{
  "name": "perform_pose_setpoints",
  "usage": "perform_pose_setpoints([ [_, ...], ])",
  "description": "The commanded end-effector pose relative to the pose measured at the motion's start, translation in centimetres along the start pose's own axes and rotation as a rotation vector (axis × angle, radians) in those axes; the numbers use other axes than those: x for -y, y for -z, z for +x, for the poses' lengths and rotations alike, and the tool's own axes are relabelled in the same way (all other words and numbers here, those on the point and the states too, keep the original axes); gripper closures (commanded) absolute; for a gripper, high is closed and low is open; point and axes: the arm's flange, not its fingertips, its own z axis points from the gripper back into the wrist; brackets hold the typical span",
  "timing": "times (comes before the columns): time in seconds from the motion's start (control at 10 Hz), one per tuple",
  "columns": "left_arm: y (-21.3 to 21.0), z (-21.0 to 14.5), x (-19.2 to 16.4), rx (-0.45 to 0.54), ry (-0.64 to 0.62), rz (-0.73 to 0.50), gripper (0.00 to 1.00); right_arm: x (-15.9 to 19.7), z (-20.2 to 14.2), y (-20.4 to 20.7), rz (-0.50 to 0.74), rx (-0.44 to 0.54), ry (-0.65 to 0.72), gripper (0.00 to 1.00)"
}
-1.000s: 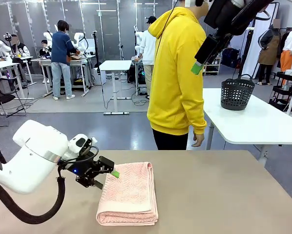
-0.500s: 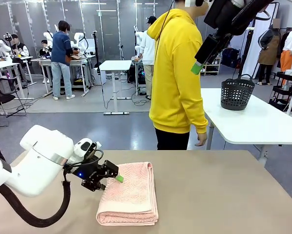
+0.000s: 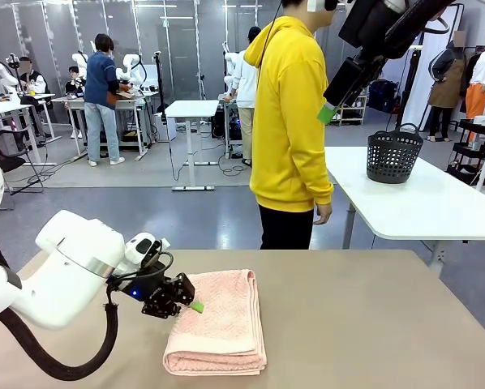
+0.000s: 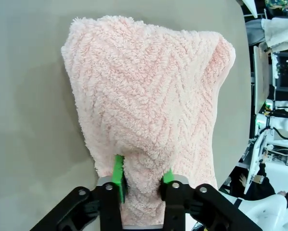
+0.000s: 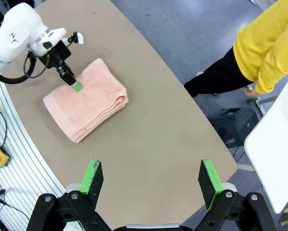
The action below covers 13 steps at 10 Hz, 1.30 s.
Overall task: Fold the towel.
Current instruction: Pick up the 100 cm Hotel Towel and place it on the left side of the table.
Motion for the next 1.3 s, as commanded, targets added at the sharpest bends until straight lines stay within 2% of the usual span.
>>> perform_pose_setpoints([
  [0.0, 0.7, -0.3, 0.2, 0.045, 0.031, -0.011, 1.0, 0.1, 0.0, -0.1, -0.003, -0.008, 0.004, 0.0],
  [0.3, -1.9, 0.1, 0.6, 0.085, 0.05, -0.011, 1.0, 0.1, 0.0, -0.1, -0.003, -0.008, 0.004, 0.0],
  [0.4, -3.4, 0.3, 0.5, 0.096, 0.053, -0.022, 1.0, 0.1, 0.0, -0.1, -0.003, -0.008, 0.004, 0.0],
  [0.5, -5.5, 0.8, 0.5, 0.064, 0.075, -0.017, 1.0, 0.1, 0.0, -0.1, -0.003, -0.008, 0.004, 0.0],
  [0.6, -7.9, 1.1, 0.1, 0.107, 0.093, -0.021, 1.0, 0.1, 0.0, -0.1, -0.003, -0.008, 0.004, 0.0],
  [0.9, -13.2, 1.2, -4.1, 0.036, 0.079, -0.012, 1.0, 0.1, 0.0, -0.1, -0.003, -0.008, 0.004, 0.0],
  [1.2, -18.9, 0.0, -9.8, 0.017, 0.099, 0.024, 1.0, 0.1, 0.0, -0.1, -0.003, -0.008, 0.004, 0.0],
])
